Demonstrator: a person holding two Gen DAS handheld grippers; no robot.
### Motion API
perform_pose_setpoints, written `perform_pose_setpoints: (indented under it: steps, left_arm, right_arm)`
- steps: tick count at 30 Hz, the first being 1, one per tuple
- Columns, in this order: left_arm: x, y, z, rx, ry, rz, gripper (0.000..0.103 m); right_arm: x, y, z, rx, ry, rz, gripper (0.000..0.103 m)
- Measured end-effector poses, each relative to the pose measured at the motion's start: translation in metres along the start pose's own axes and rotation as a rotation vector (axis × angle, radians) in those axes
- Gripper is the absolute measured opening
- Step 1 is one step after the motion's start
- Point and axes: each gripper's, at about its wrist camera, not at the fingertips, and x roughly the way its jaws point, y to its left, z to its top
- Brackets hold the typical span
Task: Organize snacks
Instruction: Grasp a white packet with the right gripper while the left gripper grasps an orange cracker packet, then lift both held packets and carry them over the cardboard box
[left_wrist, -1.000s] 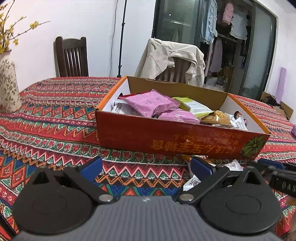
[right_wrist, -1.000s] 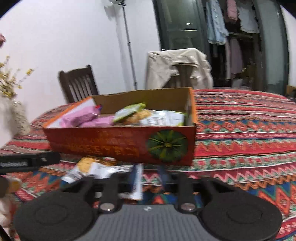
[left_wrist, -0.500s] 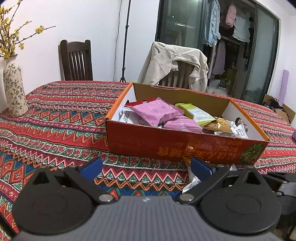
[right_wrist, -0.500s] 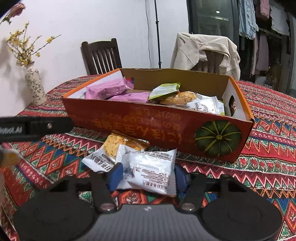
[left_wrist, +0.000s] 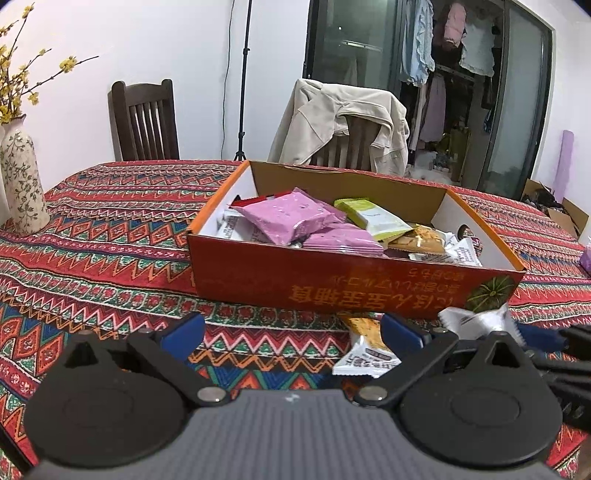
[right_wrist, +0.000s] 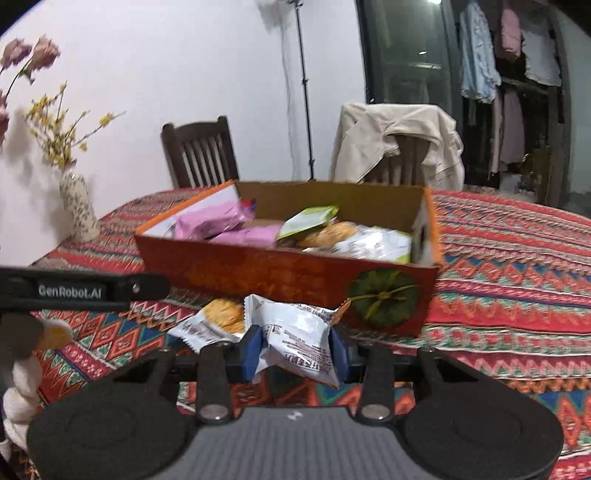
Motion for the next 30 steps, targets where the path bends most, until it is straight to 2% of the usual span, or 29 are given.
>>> perform_pose_setpoints:
  steps: [7, 12, 20, 22, 25, 26, 27, 29, 30]
  left_arm:
    - [0.014, -0.024, -0.003, 0.040, 0.045, -0.007, 0.103]
    - [0.033, -0.047, -0.004, 0.082, 0.091, -0.003, 0.103]
    - [0.058, -0.065, -0.011, 0.113, 0.131, 0.071, 0.103]
    - [0.061, -0.068, -0.013, 0.126, 0.137, 0.072, 0.093]
    - [0.060, -0.067, -0.014, 0.117, 0.146, 0.033, 0.073]
    - [0.059, -0.067, -0.015, 0.118, 0.145, 0.014, 0.059]
    - [0.057, -0.067, -0.015, 0.121, 0.144, 0.003, 0.050]
    - [0.053, -0.066, -0.016, 0.117, 0.135, 0.007, 0.048]
    - [0.052, -0.065, -0.017, 0.111, 0.128, 0.009, 0.043]
  right_arm:
    - [-0.012, -0.041, -0.001, 0.068, -0.032, -0.082, 0.039]
    - [-0.006, -0.054, -0.013, 0.114, -0.030, -0.075, 0.039]
    - [-0.006, -0.053, -0.016, 0.114, -0.045, -0.068, 0.039]
    - [-0.006, -0.051, -0.016, 0.109, -0.044, -0.067, 0.040]
    - [-0.006, -0.048, -0.017, 0.098, -0.046, -0.070, 0.040]
    - [-0.006, -0.048, -0.017, 0.096, -0.047, -0.070, 0.040]
    - [-0.006, -0.048, -0.017, 0.095, -0.048, -0.071, 0.040]
    - [-0.005, -0.048, -0.017, 0.095, -0.046, -0.073, 0.040]
    - [-0.005, -0.048, -0.017, 0.095, -0.046, -0.076, 0.040]
